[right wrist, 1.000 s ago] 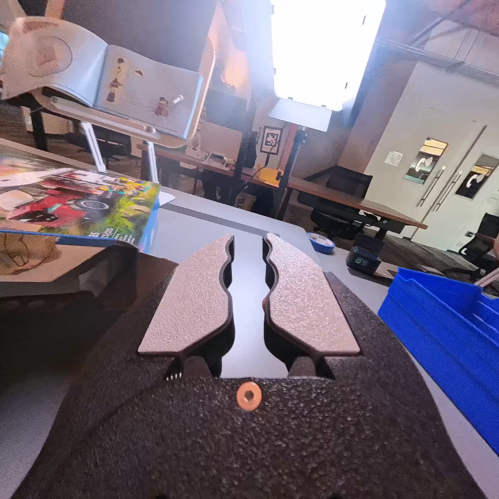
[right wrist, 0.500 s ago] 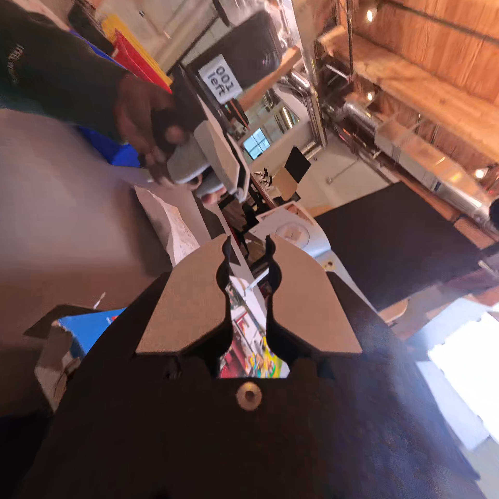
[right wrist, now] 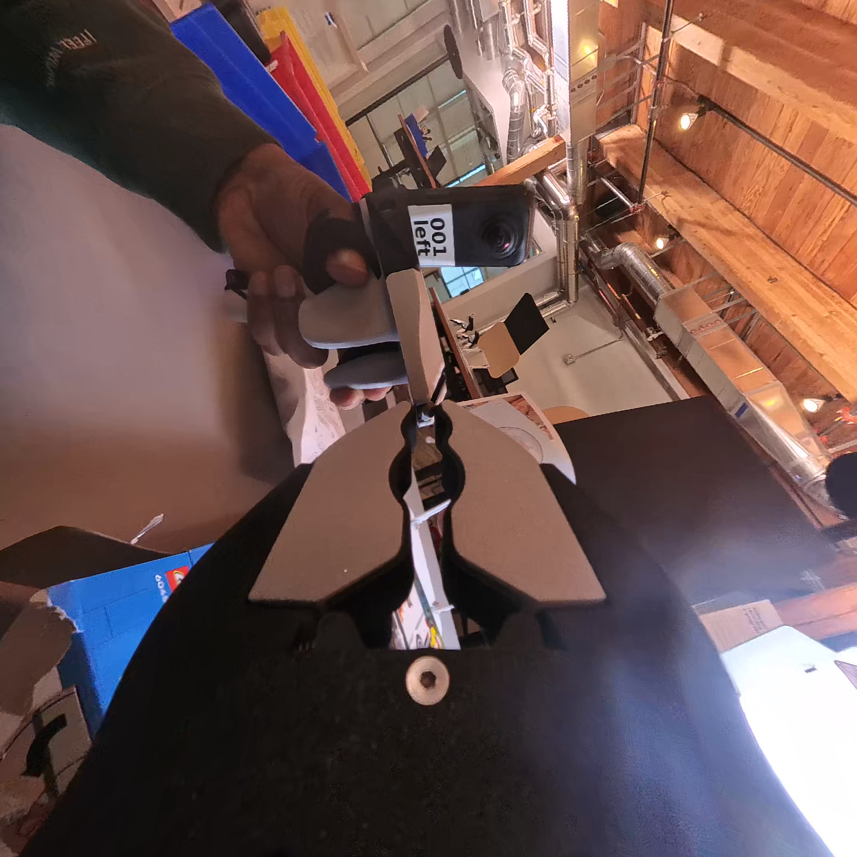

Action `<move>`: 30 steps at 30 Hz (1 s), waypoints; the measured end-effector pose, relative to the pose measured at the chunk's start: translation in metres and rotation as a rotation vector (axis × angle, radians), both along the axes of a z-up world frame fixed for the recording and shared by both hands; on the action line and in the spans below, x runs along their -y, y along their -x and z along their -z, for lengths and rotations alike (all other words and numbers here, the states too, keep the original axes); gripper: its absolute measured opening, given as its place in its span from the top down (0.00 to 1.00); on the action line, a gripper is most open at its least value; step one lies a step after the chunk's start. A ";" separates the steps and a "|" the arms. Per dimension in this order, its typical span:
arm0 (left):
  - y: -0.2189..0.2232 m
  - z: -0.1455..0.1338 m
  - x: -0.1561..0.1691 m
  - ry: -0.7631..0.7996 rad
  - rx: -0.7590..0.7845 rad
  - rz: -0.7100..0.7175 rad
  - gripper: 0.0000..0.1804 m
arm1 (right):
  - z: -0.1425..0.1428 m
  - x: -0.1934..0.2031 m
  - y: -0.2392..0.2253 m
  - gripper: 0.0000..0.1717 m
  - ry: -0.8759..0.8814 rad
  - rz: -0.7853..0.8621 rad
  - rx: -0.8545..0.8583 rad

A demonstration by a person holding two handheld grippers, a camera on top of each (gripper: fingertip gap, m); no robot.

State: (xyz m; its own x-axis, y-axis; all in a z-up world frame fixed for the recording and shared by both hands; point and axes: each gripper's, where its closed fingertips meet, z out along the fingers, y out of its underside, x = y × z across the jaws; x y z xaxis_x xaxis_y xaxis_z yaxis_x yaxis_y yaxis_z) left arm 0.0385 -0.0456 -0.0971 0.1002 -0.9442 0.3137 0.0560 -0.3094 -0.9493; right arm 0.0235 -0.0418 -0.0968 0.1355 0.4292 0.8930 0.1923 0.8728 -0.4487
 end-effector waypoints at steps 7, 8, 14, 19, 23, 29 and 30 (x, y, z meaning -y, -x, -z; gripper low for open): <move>0.137 0.011 -0.086 -0.477 -0.568 -0.654 0.82 | -0.002 -0.042 -0.037 0.96 0.256 0.080 -0.089; 0.159 0.036 -0.092 -0.457 -0.738 -0.672 0.75 | 0.000 -0.051 -0.045 0.96 0.296 0.098 -0.104; 0.210 0.160 -0.106 -0.495 -1.325 -0.592 0.78 | 0.009 -0.077 -0.070 0.96 0.464 0.113 -0.182; 0.202 0.164 -0.088 -0.632 -1.422 -0.603 0.99 | 0.008 -0.078 -0.079 0.96 0.447 0.167 -0.160; 0.165 0.172 -0.016 -0.519 -1.360 -0.464 0.90 | 0.009 -0.081 -0.084 0.96 0.462 0.180 -0.164; 0.127 0.086 0.026 -0.287 -0.821 -0.388 0.78 | 0.003 -0.077 -0.080 0.96 0.512 0.145 -0.161; 0.142 0.087 0.013 -0.239 -0.841 -0.397 0.75 | 0.003 -0.076 -0.080 0.96 0.518 0.142 -0.156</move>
